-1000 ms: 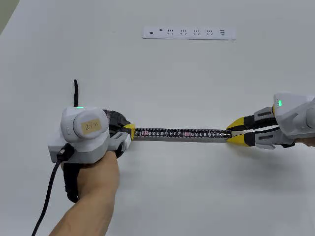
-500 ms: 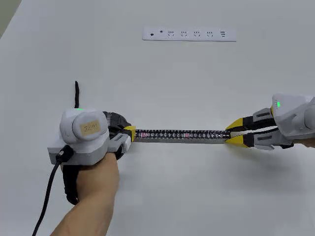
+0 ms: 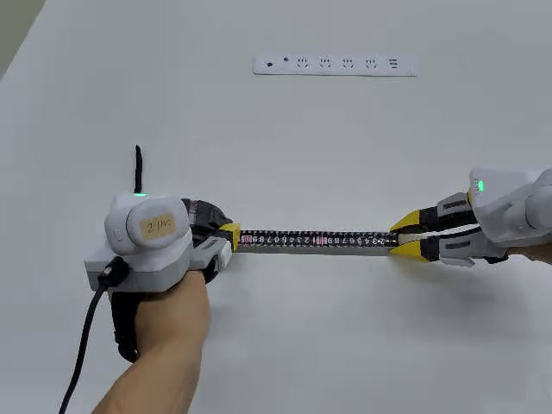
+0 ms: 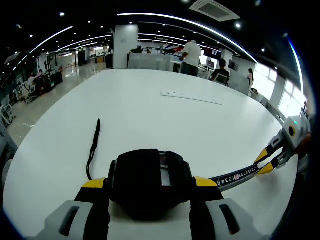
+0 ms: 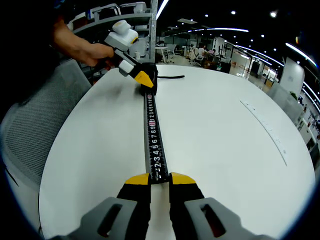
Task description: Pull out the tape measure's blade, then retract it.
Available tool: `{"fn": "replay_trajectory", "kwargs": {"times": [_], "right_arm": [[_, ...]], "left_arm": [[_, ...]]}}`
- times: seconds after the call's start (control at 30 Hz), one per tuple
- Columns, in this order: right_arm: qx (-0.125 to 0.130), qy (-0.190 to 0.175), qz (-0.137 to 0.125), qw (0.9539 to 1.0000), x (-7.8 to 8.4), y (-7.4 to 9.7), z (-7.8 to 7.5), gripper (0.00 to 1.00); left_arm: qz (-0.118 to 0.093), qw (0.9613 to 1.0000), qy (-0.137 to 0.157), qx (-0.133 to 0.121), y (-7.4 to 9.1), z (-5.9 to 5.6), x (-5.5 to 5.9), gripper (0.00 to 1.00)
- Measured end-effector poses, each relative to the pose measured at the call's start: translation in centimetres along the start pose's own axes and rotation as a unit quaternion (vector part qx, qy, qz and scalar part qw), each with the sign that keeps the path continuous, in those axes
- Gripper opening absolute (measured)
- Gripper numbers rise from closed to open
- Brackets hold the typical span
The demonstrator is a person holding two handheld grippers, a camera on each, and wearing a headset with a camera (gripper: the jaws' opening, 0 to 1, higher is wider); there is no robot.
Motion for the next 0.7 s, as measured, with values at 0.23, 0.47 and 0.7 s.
{"fn": "replay_trajectory", "kwargs": {"times": [0.23, 0.47, 0.7], "right_arm": [[0.0, -0.001, 0.0, 1.0, -0.05, -0.1, 0.02, 0.12], [-0.001, -0.001, -0.003, 1.0, -0.37, -0.34, 0.12, 0.12], [-0.002, -0.001, -0.005, 1.0, -0.63, -0.57, 0.18, 0.12]], "left_arm": [[0.001, 1.0, 0.003, 0.001, 0.02, 0.0, 0.02, 0.62], [0.001, 1.0, 0.006, 0.002, 0.02, 0.04, 0.02, 0.62], [0.002, 1.0, 0.006, 0.002, 0.06, -0.01, 0.05, 0.62]]}}
Point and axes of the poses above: the centre of the closed fingertips' face, and the gripper's own axes: y roughly backward along the fingers, z roughly to its left, x roughly out of its underside, the point moved 3 cm from there along y, roughly backward along the fingers, and after that the axes turned 8 degrees about -z, right-handed, at the moved point
